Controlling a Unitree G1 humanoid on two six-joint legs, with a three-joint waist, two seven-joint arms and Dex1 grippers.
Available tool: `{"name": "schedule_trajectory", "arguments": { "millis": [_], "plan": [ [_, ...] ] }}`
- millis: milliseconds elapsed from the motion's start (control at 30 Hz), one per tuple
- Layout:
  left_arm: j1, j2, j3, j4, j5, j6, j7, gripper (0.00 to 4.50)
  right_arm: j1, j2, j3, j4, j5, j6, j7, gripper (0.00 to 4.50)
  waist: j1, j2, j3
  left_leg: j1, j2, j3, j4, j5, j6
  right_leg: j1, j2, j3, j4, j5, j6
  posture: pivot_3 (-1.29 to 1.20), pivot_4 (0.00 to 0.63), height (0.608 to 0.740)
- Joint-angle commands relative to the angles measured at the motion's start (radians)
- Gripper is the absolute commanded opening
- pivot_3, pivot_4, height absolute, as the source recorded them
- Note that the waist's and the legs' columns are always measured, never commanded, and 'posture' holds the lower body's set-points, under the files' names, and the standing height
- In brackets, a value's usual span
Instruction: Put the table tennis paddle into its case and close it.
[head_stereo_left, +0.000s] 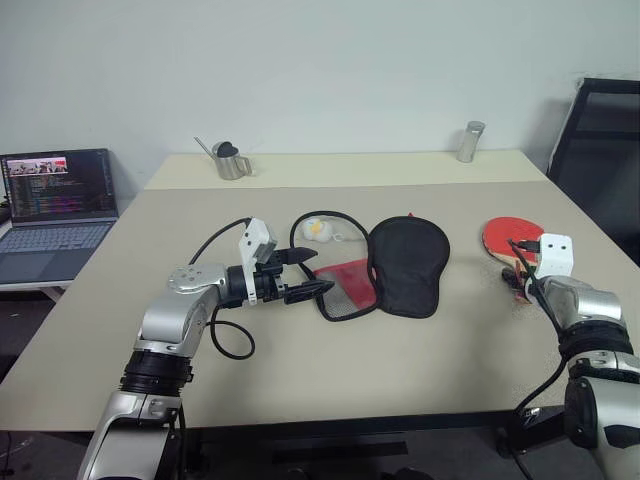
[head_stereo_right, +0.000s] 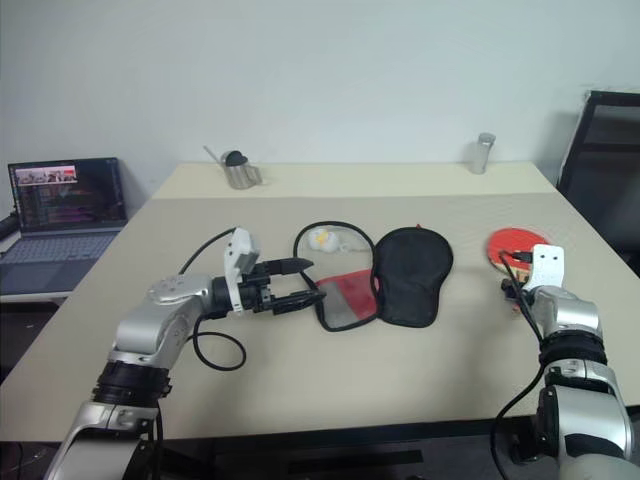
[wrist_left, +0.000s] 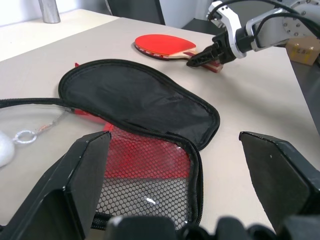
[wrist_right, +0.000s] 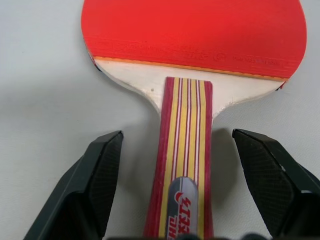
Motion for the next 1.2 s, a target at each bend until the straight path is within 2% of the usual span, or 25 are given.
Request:
{"name": "schedule_trajectory", "arguments": {
  "millis": [33, 200, 300, 467, 633, 800, 933, 1033, 1200],
  "plan": [
    [-0.014, 0.009, 0.008, -0.020, 0.000, -0.015, -0.005, 4.50, -0.014, -0.019, 0.014, 0.013, -0.013, -0.018, 0.026, 3.24, 0.000, 0.000, 0.000, 0.000, 0.000, 0.000, 0.000, 0.000, 0.000, 0.000, 0.000, 0.000, 0.000, 0.000, 0.000, 0.00, 0.150, 0.740],
    [-0.015, 0.007, 0.004, -0.016, 0.005, -0.018, -0.008, 4.50, -0.020, -0.025, 0.025, 0.053, -0.026, -0.047, 0.047, 1.62, 0.002, 0.000, 0.000, 0.000, 0.000, 0.000, 0.000, 0.000, 0.000, 0.001, 0.000, 0.000, 0.000, 0.000, 0.000, 0.00, 0.150, 0.740],
    [-0.019, 0.005, 0.003, -0.013, 0.008, -0.018, -0.010, 4.50, -0.030, -0.023, 0.026, 0.080, -0.033, -0.065, 0.044, 1.11, 0.002, -0.001, 0.000, 0.000, 0.000, 0.000, 0.001, 0.000, 0.000, 0.001, 0.000, 0.000, 0.000, 0.001, 0.001, 0.00, 0.150, 0.740],
    [-0.016, 0.007, 0.005, -0.016, 0.010, -0.017, -0.011, 4.50, -0.045, -0.017, 0.010, 0.111, -0.028, -0.088, 0.007, 1.11, 0.002, -0.001, 0.000, 0.000, 0.000, 0.000, 0.004, 0.000, 0.000, 0.002, 0.000, 0.000, 0.000, 0.002, 0.000, 0.00, 0.150, 0.740],
    [0.001, 0.021, 0.016, -0.023, 0.013, -0.016, -0.007, 4.50, -0.061, -0.026, -0.006, 0.007, -0.011, -0.065, -0.019, 1.11, 0.002, 0.000, 0.000, 0.000, 0.000, 0.000, 0.005, 0.000, 0.000, 0.002, 0.000, 0.001, 0.000, 0.003, 0.000, 0.00, 0.150, 0.740],
    [0.020, 0.033, 0.026, -0.036, 0.007, -0.010, -0.001, 4.50, -0.003, 0.012, -0.028, -0.374, 0.054, 0.144, -0.039, 1.11, 0.001, 0.001, 0.000, -0.001, 0.000, -0.001, 0.004, 0.000, 0.000, -0.001, 0.000, 0.003, 0.000, 0.003, 0.000, 0.00, 0.150, 0.740],
    [0.026, 0.033, 0.025, -0.039, 0.005, -0.008, 0.001, 4.50, 0.055, 0.091, -0.052, -0.679, 0.114, 0.335, -0.095, 1.11, 0.000, 0.001, 0.000, -0.001, 0.002, -0.002, 0.004, 0.000, 0.000, -0.001, 0.001, 0.002, 0.000, 0.004, -0.001, 0.00, 0.150, 0.740],
    [0.022, 0.031, 0.023, -0.034, 0.006, -0.008, 0.001, 4.50, 0.097, 0.202, -0.049, -0.891, 0.159, 0.482, -0.151, 1.11, 0.001, 0.001, 0.000, -0.001, 0.002, -0.003, 0.004, 0.000, 0.000, -0.001, 0.001, 0.002, 0.001, 0.004, 0.000, 0.00, 0.150, 0.740],
    [0.017, 0.027, 0.018, -0.029, 0.007, -0.009, -0.001, 4.50, 0.148, 0.390, -0.019, -1.073, 0.168, 0.604, -0.238, 1.11, 0.003, 0.001, 0.000, -0.001, 0.002, -0.003, 0.004, 0.000, 0.000, -0.001, 0.001, 0.002, 0.001, 0.004, 0.000, 0.00, 0.150, 0.740]
  ]
}}
